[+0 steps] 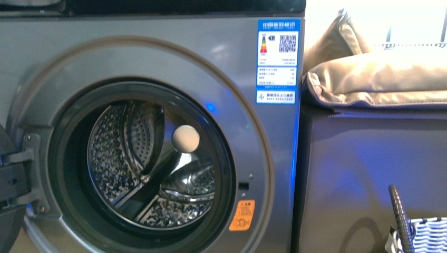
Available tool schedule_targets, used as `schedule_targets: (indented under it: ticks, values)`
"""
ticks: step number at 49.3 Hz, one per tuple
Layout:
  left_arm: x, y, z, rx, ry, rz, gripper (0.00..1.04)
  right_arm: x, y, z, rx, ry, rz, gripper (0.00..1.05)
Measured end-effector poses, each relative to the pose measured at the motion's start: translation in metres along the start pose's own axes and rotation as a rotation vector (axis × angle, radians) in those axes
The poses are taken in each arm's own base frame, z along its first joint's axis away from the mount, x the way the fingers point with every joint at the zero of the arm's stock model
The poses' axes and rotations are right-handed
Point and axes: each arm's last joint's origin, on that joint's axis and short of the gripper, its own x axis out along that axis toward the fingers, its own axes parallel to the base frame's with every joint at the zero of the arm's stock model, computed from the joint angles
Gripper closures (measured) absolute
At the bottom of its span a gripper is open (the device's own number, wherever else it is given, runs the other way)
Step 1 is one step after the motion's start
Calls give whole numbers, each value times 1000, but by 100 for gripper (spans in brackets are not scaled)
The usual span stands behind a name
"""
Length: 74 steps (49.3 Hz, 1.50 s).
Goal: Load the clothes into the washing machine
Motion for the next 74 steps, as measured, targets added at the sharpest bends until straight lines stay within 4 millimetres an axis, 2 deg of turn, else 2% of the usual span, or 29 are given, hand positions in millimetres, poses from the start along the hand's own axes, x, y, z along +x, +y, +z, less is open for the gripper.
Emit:
schedule_targets:
  ticks: [25, 36, 40, 43, 52, 56, 61, 63, 70, 74]
  values:
    - [0, 0, 0, 0, 0, 0, 6, 29, -10, -21, -5, -40, -9, 8]
    - [0, 0, 0, 0, 0, 0, 6, 27, -18, -17, 49, -71, -2, 45]
    - [0, 0, 0, 0, 0, 0, 6, 17, -18, -14, 77, -91, 6, 61]
    - [0, 0, 0, 0, 0, 0, 6, 9, -17, -12, 94, -97, 7, 68]
    - [0, 0, 0, 0, 0, 0, 6, -32, -9, 0, 90, -153, 11, 88]
    - [0, 0, 0, 0, 0, 0, 6, -71, 0, 23, 69, -255, 29, 92]
    - [0, 0, 0, 0, 0, 0, 6, -106, 8, 43, 40, -353, 43, 92]
    - [0, 0, 0, 0, 0, 0, 6, -128, 13, 52, 8, -419, 38, 92]
    - [0, 0, 0, 0, 0, 0, 6, -197, 30, 68, -65, -584, 41, 92]
    - [0, 0, 0, 0, 0, 0, 6, -227, 38, 77, -107, -660, 35, 92]
